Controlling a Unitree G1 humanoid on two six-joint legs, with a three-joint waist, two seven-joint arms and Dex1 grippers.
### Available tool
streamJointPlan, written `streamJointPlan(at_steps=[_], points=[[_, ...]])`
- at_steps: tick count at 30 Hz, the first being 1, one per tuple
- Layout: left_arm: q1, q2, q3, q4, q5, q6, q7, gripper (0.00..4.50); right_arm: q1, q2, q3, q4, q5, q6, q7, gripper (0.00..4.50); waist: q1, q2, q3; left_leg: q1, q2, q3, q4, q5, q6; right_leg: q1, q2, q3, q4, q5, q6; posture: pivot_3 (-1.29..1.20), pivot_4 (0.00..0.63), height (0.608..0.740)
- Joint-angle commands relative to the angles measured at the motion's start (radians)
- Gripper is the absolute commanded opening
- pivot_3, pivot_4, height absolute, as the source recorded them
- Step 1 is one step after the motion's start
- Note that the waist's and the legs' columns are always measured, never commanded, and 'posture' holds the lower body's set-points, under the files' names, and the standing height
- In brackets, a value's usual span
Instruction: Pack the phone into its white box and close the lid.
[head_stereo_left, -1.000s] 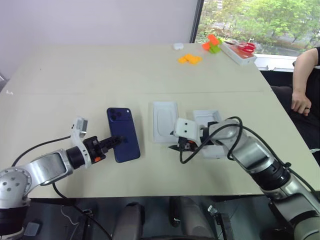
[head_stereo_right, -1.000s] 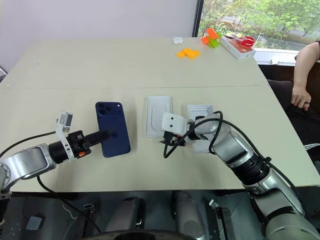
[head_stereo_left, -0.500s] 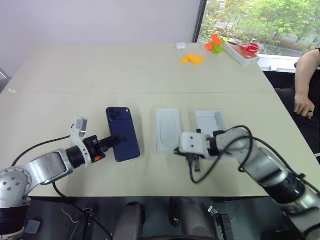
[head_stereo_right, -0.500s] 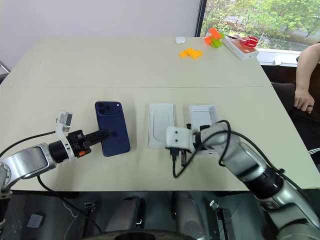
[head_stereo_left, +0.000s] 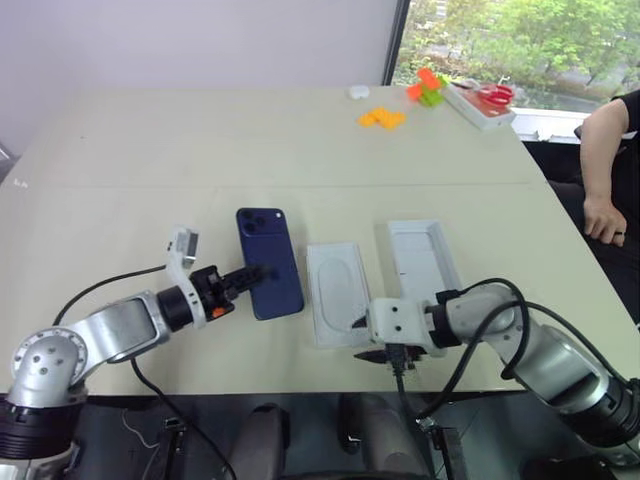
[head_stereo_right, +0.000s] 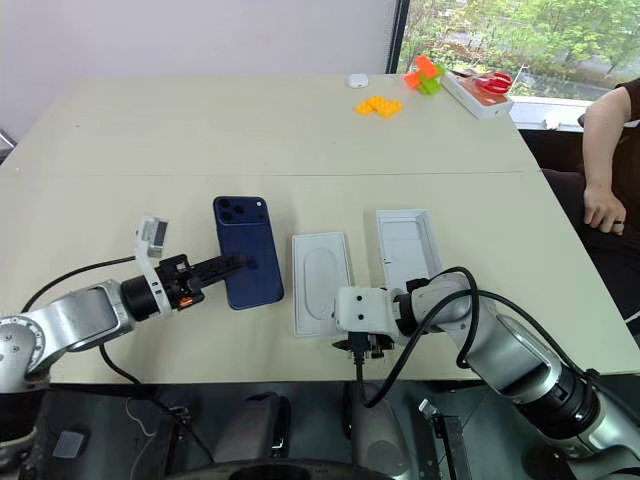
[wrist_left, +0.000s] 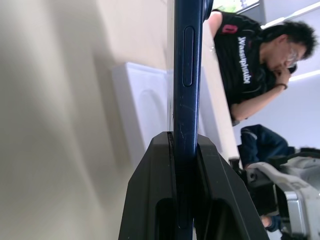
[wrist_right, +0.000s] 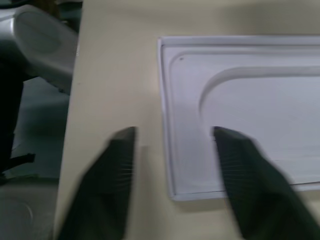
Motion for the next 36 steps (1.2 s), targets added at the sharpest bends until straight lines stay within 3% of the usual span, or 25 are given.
streamJointPlan(at_steps=[1, 9, 19, 36], points=[[-0.044, -0.089, -0.030, -0.061, -0.028, -0.034, 0.056, 0.00, -0.007, -0.011, -0.086, -0.042, 0.055, -0.009, 0.010, 3.49, 0.002, 0.000, 0.000, 0.000, 0.000, 0.000, 0.000, 0.000, 0.000, 0.000, 0.000, 0.000, 0.000, 0.000, 0.000, 0.00, 0.150, 0.734], [-0.106, -0.349, -0.095, -0.028, -0.028, -0.045, 0.334, 0.00, -0.011, -0.049, -0.202, -0.008, 0.111, -0.002, 0.010, 3.49, 0.023, -0.001, 0.001, 0.001, -0.002, 0.000, 0.002, 0.000, 0.000, 0.003, -0.001, 0.000, 0.000, 0.000, 0.000, 0.00, 0.150, 0.734], [-0.141, -0.390, -0.168, 0.008, -0.028, 0.059, 0.433, 0.00, -0.006, -0.069, -0.232, 0.053, 0.098, -0.014, -0.019, 3.49, 0.023, -0.001, 0.001, 0.001, -0.002, 0.000, 0.002, 0.000, 0.000, 0.003, 0.001, 0.000, 0.000, 0.000, 0.000, 0.00, 0.150, 0.734], [-0.185, -0.393, -0.201, 0.082, -0.028, 0.121, 0.448, 0.00, 0.052, -0.111, -0.270, 0.071, 0.107, -0.022, -0.036, 3.49, 0.024, -0.001, 0.001, 0.001, -0.002, 0.000, 0.002, 0.000, 0.000, 0.003, 0.001, 0.000, 0.000, 0.001, -0.001, 0.00, 0.150, 0.734]])
